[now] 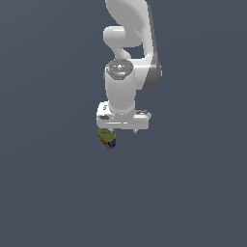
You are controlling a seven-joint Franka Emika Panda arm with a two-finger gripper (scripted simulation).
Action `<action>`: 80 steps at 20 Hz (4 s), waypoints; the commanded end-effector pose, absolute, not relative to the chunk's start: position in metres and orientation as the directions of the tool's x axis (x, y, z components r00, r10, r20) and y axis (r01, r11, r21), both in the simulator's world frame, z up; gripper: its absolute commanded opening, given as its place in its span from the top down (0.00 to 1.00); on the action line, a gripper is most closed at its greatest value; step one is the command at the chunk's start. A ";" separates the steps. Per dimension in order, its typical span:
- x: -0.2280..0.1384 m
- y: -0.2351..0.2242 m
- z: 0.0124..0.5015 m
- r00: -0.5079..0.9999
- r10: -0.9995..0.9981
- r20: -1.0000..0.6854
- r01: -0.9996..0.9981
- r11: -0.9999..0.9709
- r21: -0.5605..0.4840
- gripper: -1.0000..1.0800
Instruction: Pick up the object and move it to a goal position.
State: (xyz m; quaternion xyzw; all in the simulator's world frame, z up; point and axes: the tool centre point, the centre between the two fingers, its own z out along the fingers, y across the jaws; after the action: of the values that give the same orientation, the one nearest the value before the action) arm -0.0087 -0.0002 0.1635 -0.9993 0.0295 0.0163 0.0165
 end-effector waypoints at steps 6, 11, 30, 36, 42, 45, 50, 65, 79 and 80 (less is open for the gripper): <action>-0.007 -0.005 0.173 0.998 -0.059 -0.023 -0.059 -0.998 -0.024 0.04; -0.005 -0.009 0.182 0.997 -0.069 -0.014 -0.070 -0.997 -0.016 0.04; -0.013 -0.027 0.164 0.993 0.117 -0.009 0.117 -0.993 -0.012 0.04; -0.019 -0.041 0.152 0.967 0.253 -0.007 0.253 -0.967 -0.009 0.04; -0.026 -0.054 0.140 0.922 0.386 -0.004 0.386 -0.922 -0.006 0.04; -0.030 -0.060 0.134 0.893 0.451 -0.003 0.451 -0.893 -0.005 0.04; -0.037 -0.070 0.124 0.834 0.552 -0.002 0.552 -0.834 -0.003 0.04; -0.049 -0.085 0.109 0.714 0.700 0.000 0.700 -0.714 0.000 0.04; -0.050 -0.085 0.077 0.711 0.703 0.000 0.703 -0.711 0.000 0.04; -0.050 -0.085 0.072 0.710 0.704 0.000 0.704 -0.710 0.000 0.04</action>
State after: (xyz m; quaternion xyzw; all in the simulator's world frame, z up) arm -0.0497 -0.0853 0.0797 -0.9249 -0.3801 0.0000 0.0001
